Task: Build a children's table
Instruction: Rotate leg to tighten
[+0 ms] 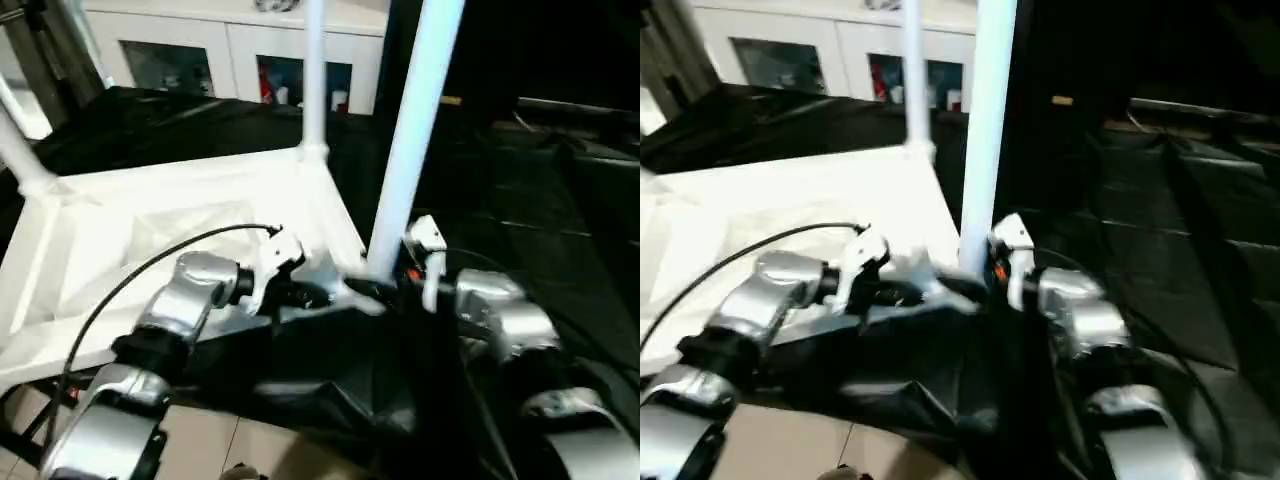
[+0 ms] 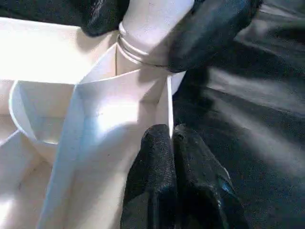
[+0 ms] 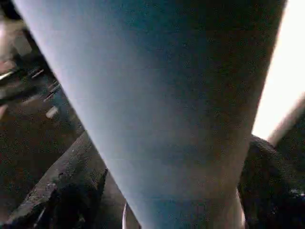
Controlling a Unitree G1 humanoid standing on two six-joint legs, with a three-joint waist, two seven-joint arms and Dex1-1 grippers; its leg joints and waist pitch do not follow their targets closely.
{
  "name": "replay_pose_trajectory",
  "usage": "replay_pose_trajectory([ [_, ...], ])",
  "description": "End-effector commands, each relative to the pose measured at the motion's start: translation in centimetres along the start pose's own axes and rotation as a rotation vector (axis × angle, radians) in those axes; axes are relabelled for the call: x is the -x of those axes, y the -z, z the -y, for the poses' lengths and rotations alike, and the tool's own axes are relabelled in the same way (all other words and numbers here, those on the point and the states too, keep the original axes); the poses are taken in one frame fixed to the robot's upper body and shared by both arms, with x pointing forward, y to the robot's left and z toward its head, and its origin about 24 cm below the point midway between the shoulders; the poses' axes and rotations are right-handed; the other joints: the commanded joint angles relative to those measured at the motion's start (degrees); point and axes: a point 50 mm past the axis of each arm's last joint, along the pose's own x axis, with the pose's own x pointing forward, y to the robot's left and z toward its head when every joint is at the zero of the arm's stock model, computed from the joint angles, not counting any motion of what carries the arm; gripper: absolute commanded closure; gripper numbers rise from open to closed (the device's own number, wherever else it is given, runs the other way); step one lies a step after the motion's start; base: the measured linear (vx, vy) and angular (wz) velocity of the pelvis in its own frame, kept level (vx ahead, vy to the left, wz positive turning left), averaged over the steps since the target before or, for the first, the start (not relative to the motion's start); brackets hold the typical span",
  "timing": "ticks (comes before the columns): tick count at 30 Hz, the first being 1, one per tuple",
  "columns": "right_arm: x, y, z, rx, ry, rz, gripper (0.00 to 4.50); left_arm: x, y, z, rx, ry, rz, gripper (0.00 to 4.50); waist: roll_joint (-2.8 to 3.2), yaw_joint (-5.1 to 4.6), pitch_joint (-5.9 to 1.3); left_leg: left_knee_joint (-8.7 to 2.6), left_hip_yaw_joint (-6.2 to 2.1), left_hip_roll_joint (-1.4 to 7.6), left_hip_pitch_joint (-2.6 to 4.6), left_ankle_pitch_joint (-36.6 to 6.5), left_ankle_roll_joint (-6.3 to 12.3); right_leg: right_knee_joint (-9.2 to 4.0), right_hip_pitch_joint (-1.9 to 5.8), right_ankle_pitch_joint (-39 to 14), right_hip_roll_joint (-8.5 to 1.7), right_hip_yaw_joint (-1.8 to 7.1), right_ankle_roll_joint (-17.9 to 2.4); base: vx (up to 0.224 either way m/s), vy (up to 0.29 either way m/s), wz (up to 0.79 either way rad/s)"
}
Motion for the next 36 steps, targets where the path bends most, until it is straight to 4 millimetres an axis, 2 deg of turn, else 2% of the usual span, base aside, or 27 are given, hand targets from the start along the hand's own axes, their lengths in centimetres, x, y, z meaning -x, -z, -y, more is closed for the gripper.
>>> replay_pose_trajectory([
  [1,-1.5,0.3,-1.6,0.002,-0.160,-0.043,0.80,-1.3,-2.8,1.0,-0.107,0.128,0.079,4.50,0.06,0.07,-3.80,-3.48,0.09,1.56,0.39,-12.4,3.46,-3.92,3.14,-13.5,-4.31,2.51,-12.6,0.000,0.000,0.00],
  [5,0.2,0.9,-2.3,-0.029,-0.275,-0.123,0.80,-0.4,-2.3,1.5,-0.105,0.200,0.040,4.50,0.06,0.81,-3.86,-3.47,0.12,1.66,0.70,-12.8,3.29,-4.01,2.95,-14.9,-4.28,2.60,-12.2,0.000,0.000,0.00],
  [7,0.5,1.1,-2.4,-0.026,-0.296,-0.146,0.80,-0.1,-2.1,1.7,-0.101,0.223,0.023,4.50,0.10,0.92,-3.75,-3.55,0.05,1.71,0.54,-13.0,3.13,-4.08,2.91,-15.3,-4.34,2.55,-12.2,0.000,0.000,0.00],
  [8,0.5,1.1,-2.5,-0.026,-0.295,-0.146,1.05,0.0,-2.0,1.8,-0.093,0.236,0.017,4.50,0.08,1.01,-3.77,-3.57,0.04,1.69,0.57,-13.0,2.83,-4.10,2.87,-15.8,-4.37,2.56,-11.9,0.000,0.000,0.00],
  [10,0.5,1.1,-2.5,-0.027,-0.295,-0.145,1.14,0.0,-1.9,1.9,-0.090,0.246,0.012,4.50,0.05,0.96,-3.73,-3.60,0.02,1.63,0.52,-13.0,2.45,-4.15,2.85,-16.4,-4.36,2.55,-11.6,0.000,0.000,0.00],
  [11,0.5,1.1,-2.5,-0.027,-0.295,-0.145,1.36,0.0,-1.9,1.9,-0.090,0.246,0.012,4.50,0.04,0.96,-3.81,-3.57,-0.01,1.61,0.49,-12.8,2.33,-4.08,2.92,-16.4,-4.40,2.53,-11.6,0.000,0.000,0.00],
  [14,0.5,1.1,-2.6,-0.036,-0.304,-0.148,1.49,0.1,-1.9,2.1,-0.086,0.255,0.011,4.50,0.02,0.99,-3.85,-3.53,-0.05,1.57,0.33,-12.1,2.26,-4.08,3.03,-16.2,-4.42,2.52,-11.2,0.000,0.000,0.00],
  [19,0.1,1.1,-3.0,-0.043,-0.310,-0.142,1.65,-0.2,-2.0,1.9,-0.080,0.223,0.022,4.50,0.15,0.97,-4.03,-3.39,-0.02,1.55,0.31,-11.1,2.56,-3.75,3.04,-12.8,-4.24,2.47,-12.1,0.000,0.000,0.00],
  [24,-0.8,1.2,-2.5,-0.044,-0.195,-0.103,1.68,-0.8,-2.6,1.1,-0.068,0.114,0.066,4.50,0.08,0.93,-3.88,-3.41,0.02,1.32,0.35,-12.1,1.76,-4.14,2.98,-15.7,-4.35,2.45,-11.3,0.000,0.000,0.00],
  [25,-1.4,1.3,-2.0,-0.057,-0.099,-0.076,1.68,-1.2,-3.0,0.6,-0.061,0.057,0.082,4.50,-0.01,0.70,-3.76,-3.44,0.00,1.22,0.31,-12.6,1.43,-4.35,2.90,-17.6,-4.40,2.45,-10.6,0.000,0.000,0.00],
  [26,-1.5,1.3,-1.9,-0.059,-0.089,-0.074,1.75,-1.2,-3.0,0.5,-0.060,0.051,0.083,4.50,-0.08,0.46,-3.68,-3.55,-0.20,1.06,0.34,-13.6,0.93,-4.62,3.04,-20.7,-4.50,2.30,-9.7,0.000,0.000,0.00],
  [28,-2.5,1.4,-1.2,-0.094,0.053,-0.043,1.84,-1.7,-3.5,-0.1,-0.054,-0.033,0.096,4.50,-0.11,-0.18,-3.69,-3.69,-0.34,1.02,0.17,-13.1,0.59,-4.67,3.11,-21.6,-4.47,2.37,-8.8,0.000,0.000,0.00],
  [29,-3.6,1.6,-0.6,-0.138,0.190,-0.019,1.88,-2.3,-3.9,-0.9,-0.042,-0.126,0.106,4.50,-0.14,-0.47,-3.62,-3.73,-0.31,0.98,0.22,-13.3,0.45,-4.73,2.92,-21.9,-4.39,2.35,-8.8,0.000,0.000,0.00],
  [30,-3.9,1.7,-0.5,-0.153,0.230,-0.014,1.91,-2.5,-4.1,-1.1,-0.038,-0.154,0.109,4.50,0.01,-1.01,-3.54,-3.67,-0.35,0.80,0.48,-14.3,-0.37,-4.97,2.61,-23.5,-4.42,2.33,-8.6,0.000,0.000,0.00],
  [31,-3.9,1.7,-0.5,-0.153,0.230,-0.014,1.92,-2.5,-4.1,-1.1,-0.038,-0.154,0.109,4.50,-0.16,-1.19,-3.66,-3.74,-0.54,0.73,0.42,-14.3,-0.55,-4.95,2.99,-24.2,-4.49,2.13,-8.3,0.000,0.000,0.00],
  [32,-4.6,1.8,-0.2,-0.196,0.304,0.003,1.94,-2.8,-4.4,-1.5,-0.025,-0.216,0.115,4.50,-0.08,-1.22,-3.65,-3.80,-0.59,0.74,-0.03,-13.7,0.03,-4.96,3.41,-24.0,-4.53,2.13,-7.7,0.000,0.000,0.00],
  [33,-4.6,1.8,-0.2,-0.196,0.305,0.004,1.96,-2.8,-4.4,-1.5,-0.025,-0.217,0.115,4.50,0.01,-1.41,-3.48,-3.82,-0.45,0.70,-0.04,-13.8,0.21,-5.11,3.04,-24.2,-4.40,2.21,-7.5,0.000,0.000,0.00],
  [34,-5.3,1.7,-0.1,-0.241,0.369,0.023,1.97,-3.2,-4.7,-1.9,-0.009,-0.271,0.126,4.50,-0.10,-1.40,-3.67,-3.73,-0.54,0.69,0.16,-14.1,0.31,-5.24,3.17,-24.5,-4.51,2.14,-7.4,0.000,0.000,0.00],
  [35,-5.3,1.7,-0.1,-0.241,0.369,0.023,1.97,-3.2,-4.7,-1.9,-0.009,-0.271,0.126,4.50,0.01,-1.53,-3.85,-3.63,-0.42,0.70,0.18,-13.0,0.40,-4.96,3.02,-22.1,-4.43,2.39,-8.1,0.000,0.000,0.00],
  [36,-6.2,1.6,-0.5,-0.260,0.365,0.029,1.97,-3.5,-5.0,-2.2,-0.002,-0.321,0.145,4.50,0.15,-1.60,-3.93,-3.58,-0.37,0.74,0.19,-12.1,0.57,-4.69,3.04,-18.8,-4.23,2.41,-9.1,0.000,0.000,0.00],
])
